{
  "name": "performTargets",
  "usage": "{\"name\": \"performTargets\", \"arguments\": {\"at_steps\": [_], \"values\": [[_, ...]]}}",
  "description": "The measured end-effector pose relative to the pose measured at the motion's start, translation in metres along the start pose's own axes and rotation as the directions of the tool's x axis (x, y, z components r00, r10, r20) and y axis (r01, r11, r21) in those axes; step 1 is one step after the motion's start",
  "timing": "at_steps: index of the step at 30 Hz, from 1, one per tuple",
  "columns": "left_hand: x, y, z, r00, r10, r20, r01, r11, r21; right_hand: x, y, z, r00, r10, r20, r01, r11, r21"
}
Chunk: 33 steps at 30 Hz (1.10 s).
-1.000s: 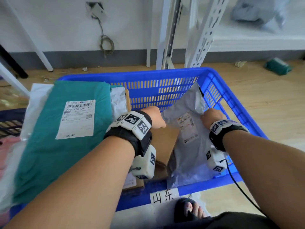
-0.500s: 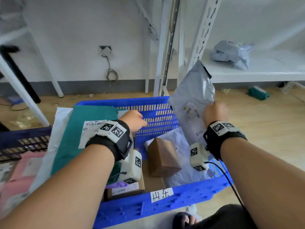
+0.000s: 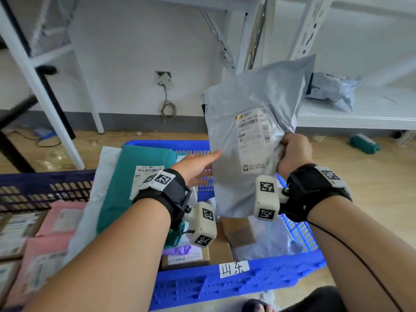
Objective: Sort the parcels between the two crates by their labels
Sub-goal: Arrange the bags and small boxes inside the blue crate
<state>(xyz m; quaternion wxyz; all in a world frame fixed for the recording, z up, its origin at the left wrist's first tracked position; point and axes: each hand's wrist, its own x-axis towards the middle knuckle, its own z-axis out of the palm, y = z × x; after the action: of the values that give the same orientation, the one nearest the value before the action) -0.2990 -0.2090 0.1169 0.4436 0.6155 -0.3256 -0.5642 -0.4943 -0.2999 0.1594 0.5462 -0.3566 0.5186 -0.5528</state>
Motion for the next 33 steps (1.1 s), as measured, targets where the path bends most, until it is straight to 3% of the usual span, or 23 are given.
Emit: {"name": "performTargets", "arguments": {"at_steps": [6,11,17,27,33], "values": [[-0.001,0.005,-0.017,0.992,0.101,-0.074,-0.116,0.965,-0.235,0.004,0.004,0.009,0.990,0.089,0.111,-0.106,0.982,0.158],[-0.008,0.019,-0.028,0.968,0.154,-0.200,-0.205,0.942,-0.267,0.006,0.012,0.001,0.937,0.191,0.292,-0.164,0.980,-0.114],[-0.014,0.022,-0.045,0.956,0.162,-0.245,-0.230,0.931,-0.283,-0.003,0.019,-0.002,0.871,0.095,0.482,0.040,0.964,-0.263],[-0.022,0.027,-0.047,0.946,0.167,-0.277,-0.236,0.942,-0.237,-0.005,0.022,0.006,0.903,0.088,0.421,0.043,0.955,-0.293],[-0.031,0.030,-0.072,0.908,0.136,-0.397,-0.200,0.972,-0.126,-0.010,0.036,0.030,0.889,0.104,0.446,0.054,0.943,-0.328]]}}
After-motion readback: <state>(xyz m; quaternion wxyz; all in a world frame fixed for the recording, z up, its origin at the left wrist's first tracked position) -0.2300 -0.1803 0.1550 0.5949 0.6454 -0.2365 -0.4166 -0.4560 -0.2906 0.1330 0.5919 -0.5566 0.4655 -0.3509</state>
